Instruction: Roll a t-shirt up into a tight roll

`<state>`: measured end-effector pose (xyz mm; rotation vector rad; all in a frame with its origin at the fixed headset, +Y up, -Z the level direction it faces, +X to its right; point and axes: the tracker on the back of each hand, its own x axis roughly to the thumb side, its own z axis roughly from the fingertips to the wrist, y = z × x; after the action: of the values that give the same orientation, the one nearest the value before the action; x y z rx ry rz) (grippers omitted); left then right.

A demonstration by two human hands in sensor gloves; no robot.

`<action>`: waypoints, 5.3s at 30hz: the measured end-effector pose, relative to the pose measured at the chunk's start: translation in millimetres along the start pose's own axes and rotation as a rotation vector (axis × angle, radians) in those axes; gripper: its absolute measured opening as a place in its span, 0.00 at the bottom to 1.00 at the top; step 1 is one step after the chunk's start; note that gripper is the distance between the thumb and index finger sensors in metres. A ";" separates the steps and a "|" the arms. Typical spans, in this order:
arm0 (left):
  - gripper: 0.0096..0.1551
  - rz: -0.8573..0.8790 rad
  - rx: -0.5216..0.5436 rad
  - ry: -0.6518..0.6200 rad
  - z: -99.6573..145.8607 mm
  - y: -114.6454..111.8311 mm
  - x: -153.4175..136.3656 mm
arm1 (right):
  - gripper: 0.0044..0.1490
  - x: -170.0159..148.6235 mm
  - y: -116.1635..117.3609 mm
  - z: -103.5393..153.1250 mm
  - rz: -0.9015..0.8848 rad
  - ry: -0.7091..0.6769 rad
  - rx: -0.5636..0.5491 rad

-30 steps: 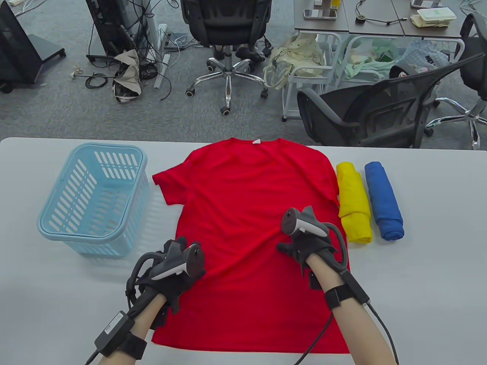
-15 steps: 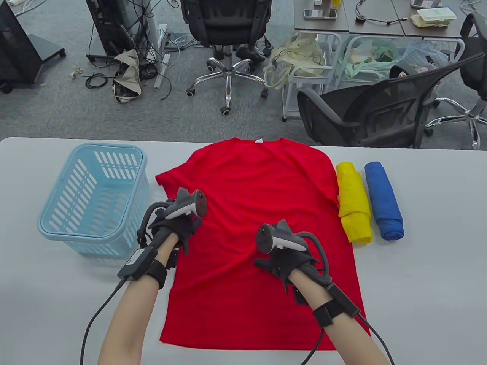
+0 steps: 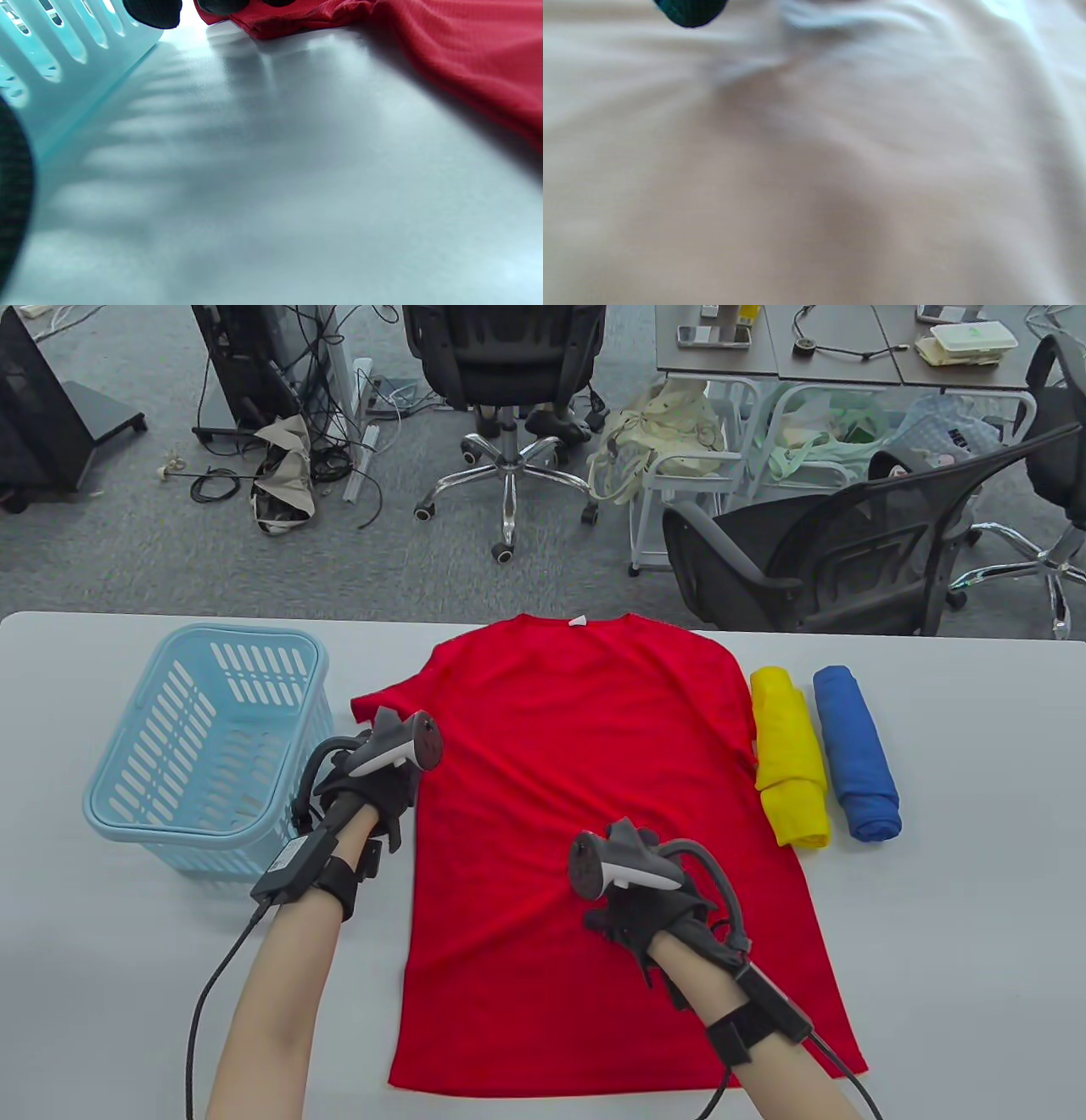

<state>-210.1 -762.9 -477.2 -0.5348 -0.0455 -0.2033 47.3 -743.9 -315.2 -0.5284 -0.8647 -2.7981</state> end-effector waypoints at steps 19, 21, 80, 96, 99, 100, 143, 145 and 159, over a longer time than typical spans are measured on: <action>0.35 -0.229 0.110 0.053 -22.7 11.6 7.9 | 0.41 156.6 22.8 17.3 0.283 -0.491 -0.097; 0.32 -0.226 0.124 0.048 -23.9 14.8 8.0 | 0.37 155.5 21.1 17.1 0.283 -0.482 -0.113; 0.41 -0.319 0.405 -0.344 50.5 84.5 250.5 | 0.30 -137.6 24.3 111.7 -0.526 -0.045 -0.172; 0.49 -0.285 0.068 -0.179 29.8 5.0 146.6 | 0.75 -61.1 46.6 59.1 0.023 -0.114 0.115; 0.49 -0.287 0.100 -0.228 46.6 -6.6 148.7 | 0.73 -68.2 33.2 68.7 -0.030 -0.130 0.067; 0.49 -0.260 0.096 -0.266 54.5 -12.2 149.7 | 0.73 -70.5 28.5 68.7 -0.051 -0.118 0.042; 0.51 -0.305 -0.127 -0.409 164.7 -112.9 100.5 | 0.44 -15.0 -47.8 -75.4 0.099 0.100 -0.081; 0.51 -0.303 -0.128 -0.408 164.6 -113.1 100.3 | 0.36 -14.0 -53.0 -82.6 0.094 0.142 -0.121; 0.51 -0.300 -0.135 -0.409 163.9 -113.5 100.0 | 0.24 -159.4 -82.7 -54.1 -0.160 0.738 -0.268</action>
<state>-133.8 -792.7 -269.8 -0.6975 -0.5148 -0.3894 157.9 -698.8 -459.8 0.5536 -0.3838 -2.8956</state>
